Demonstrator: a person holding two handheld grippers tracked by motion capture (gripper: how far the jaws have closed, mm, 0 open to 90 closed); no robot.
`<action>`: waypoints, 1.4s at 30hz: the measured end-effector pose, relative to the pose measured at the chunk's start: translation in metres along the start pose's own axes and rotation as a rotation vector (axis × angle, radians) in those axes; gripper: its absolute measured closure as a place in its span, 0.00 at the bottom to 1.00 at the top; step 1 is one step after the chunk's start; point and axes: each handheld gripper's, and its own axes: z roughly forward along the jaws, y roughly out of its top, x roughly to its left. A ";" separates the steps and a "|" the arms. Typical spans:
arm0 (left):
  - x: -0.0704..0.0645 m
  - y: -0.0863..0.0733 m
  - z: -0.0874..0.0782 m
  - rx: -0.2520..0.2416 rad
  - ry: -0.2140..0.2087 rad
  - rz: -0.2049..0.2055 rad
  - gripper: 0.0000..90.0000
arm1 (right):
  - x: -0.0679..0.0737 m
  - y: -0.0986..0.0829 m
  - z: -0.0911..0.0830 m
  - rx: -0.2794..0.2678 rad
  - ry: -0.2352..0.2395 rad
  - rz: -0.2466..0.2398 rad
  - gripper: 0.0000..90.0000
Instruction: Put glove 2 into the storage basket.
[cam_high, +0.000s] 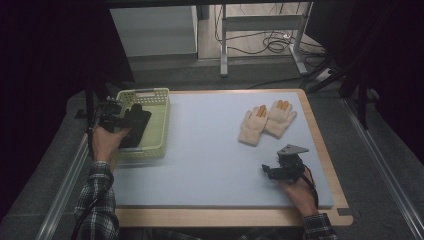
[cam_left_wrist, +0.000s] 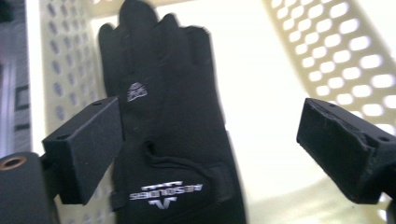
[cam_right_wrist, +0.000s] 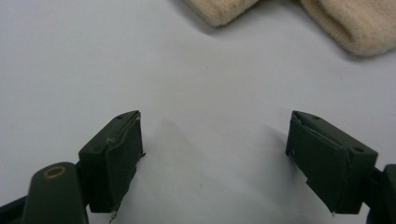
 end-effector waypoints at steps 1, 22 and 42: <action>-0.002 -0.001 -0.002 -0.020 -0.015 -0.004 0.07 | 0.000 0.000 0.000 0.000 0.000 0.000 0.20; -0.080 -0.017 -0.035 -0.114 -0.147 0.245 0.00 | 0.000 0.000 0.000 0.003 0.000 0.000 0.20; -0.169 -0.054 -0.037 -0.175 -0.321 0.450 0.00 | 0.000 0.000 0.000 0.002 0.000 -0.002 0.20</action>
